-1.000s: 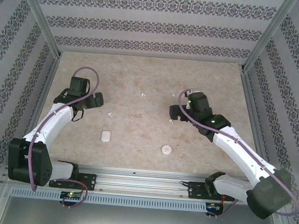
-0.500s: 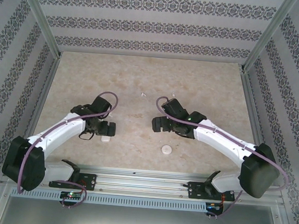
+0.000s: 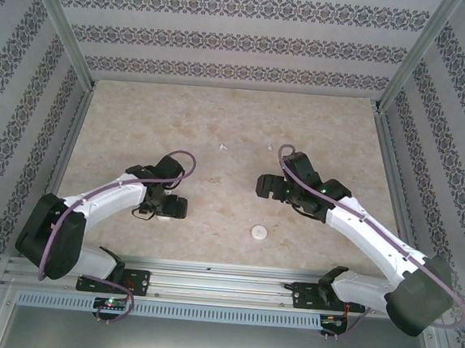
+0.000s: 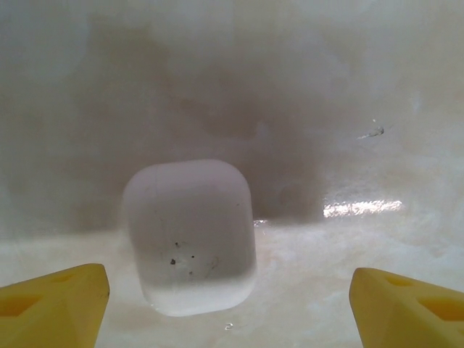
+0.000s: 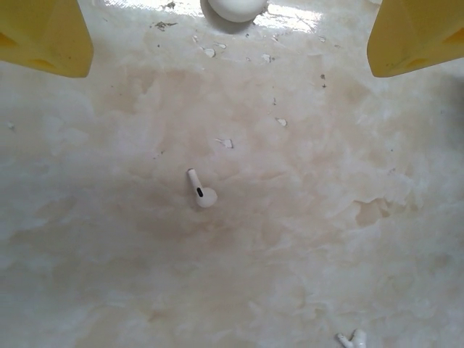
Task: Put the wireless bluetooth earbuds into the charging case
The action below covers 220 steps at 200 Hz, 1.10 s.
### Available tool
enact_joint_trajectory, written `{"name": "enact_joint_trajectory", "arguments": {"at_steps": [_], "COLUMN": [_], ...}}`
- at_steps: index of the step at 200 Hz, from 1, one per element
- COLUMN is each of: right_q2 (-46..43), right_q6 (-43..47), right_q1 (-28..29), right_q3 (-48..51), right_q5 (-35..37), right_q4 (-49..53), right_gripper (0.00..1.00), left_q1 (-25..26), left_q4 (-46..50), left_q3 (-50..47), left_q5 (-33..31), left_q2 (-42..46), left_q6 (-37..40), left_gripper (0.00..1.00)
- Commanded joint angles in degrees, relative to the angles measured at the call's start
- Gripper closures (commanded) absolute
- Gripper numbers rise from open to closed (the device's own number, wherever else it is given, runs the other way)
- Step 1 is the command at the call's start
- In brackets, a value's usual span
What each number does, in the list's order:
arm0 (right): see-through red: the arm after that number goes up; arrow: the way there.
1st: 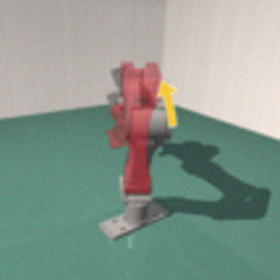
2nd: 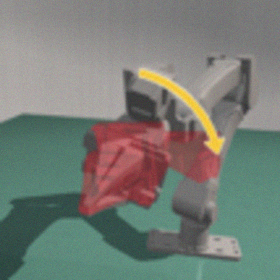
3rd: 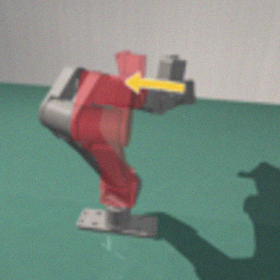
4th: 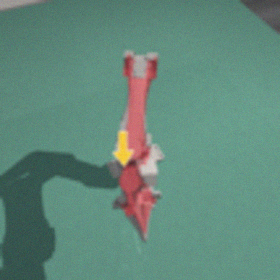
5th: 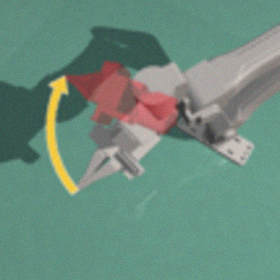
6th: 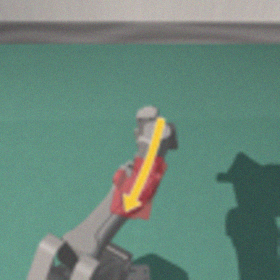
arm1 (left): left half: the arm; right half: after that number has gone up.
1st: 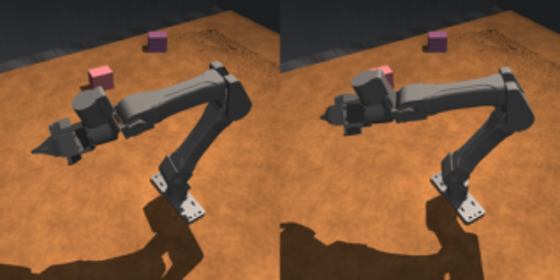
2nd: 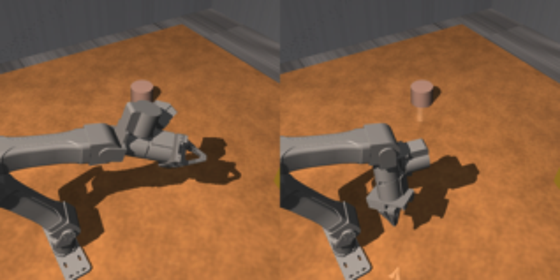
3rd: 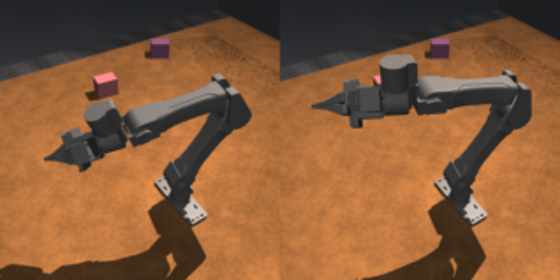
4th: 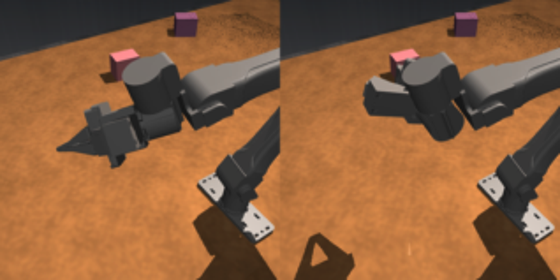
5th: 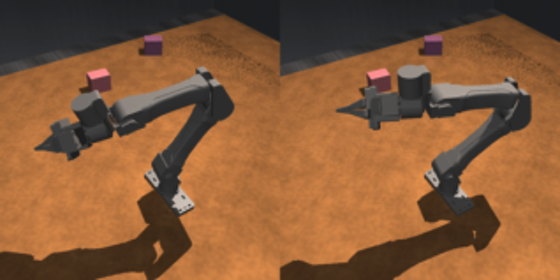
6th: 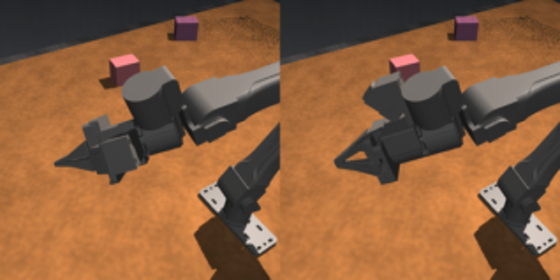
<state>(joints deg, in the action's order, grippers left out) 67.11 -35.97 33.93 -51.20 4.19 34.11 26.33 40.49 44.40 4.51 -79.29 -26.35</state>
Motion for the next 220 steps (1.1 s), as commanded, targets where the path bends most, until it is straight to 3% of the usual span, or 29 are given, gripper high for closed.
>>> {"name": "enact_joint_trajectory", "arguments": {"at_steps": [1,41,127,183,220], "right_q2": [-0.5,-0.5,-5.2,-7.5,-8.3], "right_q6": [-1.8,-2.0,-2.4,-3.5,-3.7], "right_q1": [-0.4,-0.4,-1.1,-1.9,-4.6], "right_q3": [1.1,0.2,-0.3,0.7,0.7], "right_q5": [-2.1,-3.4,-3.3,-4.2,-7.5], "right_q4": [1.2,2.7,4.9,5.0,4.9], "right_gripper": [0.03,0.04,0.04,0.05,0.06], "left_q1": [0.8,0.8,0.8,0.8,0.8], "left_q4": [-1.6,-2.9,-7.0,-8.5,-10.4], "left_q3": [-1.4,-3.0,-4.4,-4.8,-5.2], "left_q5": [-1.2,-4.5,-4.3,-3.4,-1.6], "left_q2": [-0.5,-1.4,-3.6,-5.9,-4.8], "left_q6": [-1.5,-2.0,-1.7,-1.2,0.4], "left_gripper": [0.17,0.18,0.21,0.39,0.43]}}
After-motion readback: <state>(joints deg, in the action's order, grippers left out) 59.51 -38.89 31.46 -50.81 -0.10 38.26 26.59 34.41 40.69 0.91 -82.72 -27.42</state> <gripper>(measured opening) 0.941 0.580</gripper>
